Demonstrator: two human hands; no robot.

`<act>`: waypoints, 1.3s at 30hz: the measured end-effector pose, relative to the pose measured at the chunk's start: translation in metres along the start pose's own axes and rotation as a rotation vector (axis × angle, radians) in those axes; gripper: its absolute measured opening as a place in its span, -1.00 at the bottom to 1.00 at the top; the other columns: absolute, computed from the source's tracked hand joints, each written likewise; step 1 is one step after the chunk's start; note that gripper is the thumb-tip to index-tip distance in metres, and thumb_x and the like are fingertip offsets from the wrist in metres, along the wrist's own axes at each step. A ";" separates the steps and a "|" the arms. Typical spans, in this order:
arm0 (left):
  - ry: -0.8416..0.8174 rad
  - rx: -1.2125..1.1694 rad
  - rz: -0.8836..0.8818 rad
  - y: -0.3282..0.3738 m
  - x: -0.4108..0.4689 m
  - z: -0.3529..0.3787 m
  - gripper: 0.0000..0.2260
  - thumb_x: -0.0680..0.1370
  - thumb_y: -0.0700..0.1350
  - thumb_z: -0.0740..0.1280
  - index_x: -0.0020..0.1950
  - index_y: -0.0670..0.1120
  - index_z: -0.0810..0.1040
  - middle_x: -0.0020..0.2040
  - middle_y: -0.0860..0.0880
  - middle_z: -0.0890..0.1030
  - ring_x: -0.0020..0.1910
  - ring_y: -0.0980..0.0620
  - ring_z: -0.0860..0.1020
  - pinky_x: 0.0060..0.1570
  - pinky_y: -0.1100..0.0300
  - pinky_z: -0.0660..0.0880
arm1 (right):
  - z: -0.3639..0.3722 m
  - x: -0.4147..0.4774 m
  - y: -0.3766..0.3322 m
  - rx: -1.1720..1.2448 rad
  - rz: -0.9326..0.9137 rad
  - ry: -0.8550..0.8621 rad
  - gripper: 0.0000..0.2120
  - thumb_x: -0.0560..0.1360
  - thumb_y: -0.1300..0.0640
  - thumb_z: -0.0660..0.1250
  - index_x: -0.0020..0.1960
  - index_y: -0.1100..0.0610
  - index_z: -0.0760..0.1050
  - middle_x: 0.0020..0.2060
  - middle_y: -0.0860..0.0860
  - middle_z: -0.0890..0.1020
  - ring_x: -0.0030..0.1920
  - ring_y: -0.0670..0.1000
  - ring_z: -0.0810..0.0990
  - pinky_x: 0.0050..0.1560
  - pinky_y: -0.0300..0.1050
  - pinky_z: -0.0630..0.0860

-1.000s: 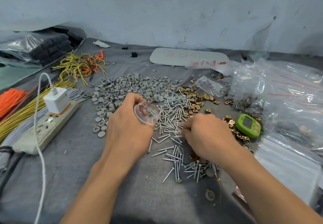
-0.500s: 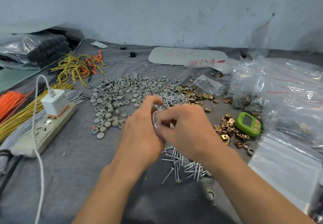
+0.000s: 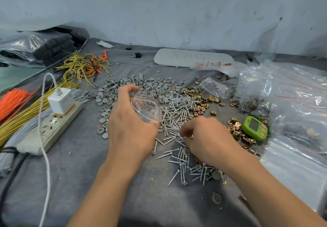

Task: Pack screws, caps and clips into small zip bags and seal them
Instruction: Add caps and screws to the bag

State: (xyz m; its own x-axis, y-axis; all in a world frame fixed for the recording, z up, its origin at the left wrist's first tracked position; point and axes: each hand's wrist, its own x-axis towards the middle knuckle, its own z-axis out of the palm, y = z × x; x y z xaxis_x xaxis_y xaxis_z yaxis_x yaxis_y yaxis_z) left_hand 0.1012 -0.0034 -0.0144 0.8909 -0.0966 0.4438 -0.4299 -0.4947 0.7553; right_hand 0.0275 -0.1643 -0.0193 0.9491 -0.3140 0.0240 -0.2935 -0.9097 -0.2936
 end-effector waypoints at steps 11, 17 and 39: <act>-0.037 0.040 0.019 0.003 -0.001 0.003 -0.37 0.35 -0.08 0.58 0.25 0.24 0.32 -0.01 0.11 0.58 -0.05 -0.02 0.56 -0.09 0.07 0.42 | 0.006 -0.001 0.000 -0.049 0.030 0.016 -0.69 0.47 0.33 0.31 0.00 -0.09 0.54 -0.10 -0.04 0.65 -0.12 0.09 0.61 -0.22 -0.07 0.51; -0.162 0.114 0.058 0.003 -0.005 0.013 -0.43 0.38 -0.06 0.56 0.22 0.24 0.31 0.02 0.12 0.54 0.00 0.00 0.52 -0.07 0.10 0.38 | -0.004 0.001 -0.003 0.601 -0.055 0.387 -0.61 0.48 0.37 0.35 0.02 -0.10 0.70 -0.30 -0.23 0.60 -0.30 -0.19 0.56 -0.31 -0.40 0.41; -0.095 0.079 0.000 0.001 0.000 0.005 -0.61 0.41 -0.18 0.51 0.07 0.15 0.43 -0.01 0.11 0.57 -0.04 0.01 0.52 -0.16 0.18 0.26 | 0.001 0.010 -0.002 0.031 0.094 -0.103 -0.88 0.53 0.08 0.43 0.03 -0.09 0.65 -0.03 -0.07 0.70 -0.05 0.03 0.66 0.00 -0.01 0.67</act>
State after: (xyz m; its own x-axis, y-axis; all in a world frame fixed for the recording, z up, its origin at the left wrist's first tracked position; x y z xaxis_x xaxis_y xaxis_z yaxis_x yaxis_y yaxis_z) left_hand 0.1016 -0.0080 -0.0157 0.9024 -0.1758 0.3934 -0.4202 -0.5611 0.7132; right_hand 0.0374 -0.1655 -0.0196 0.9249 -0.3662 -0.1022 -0.3791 -0.8683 -0.3198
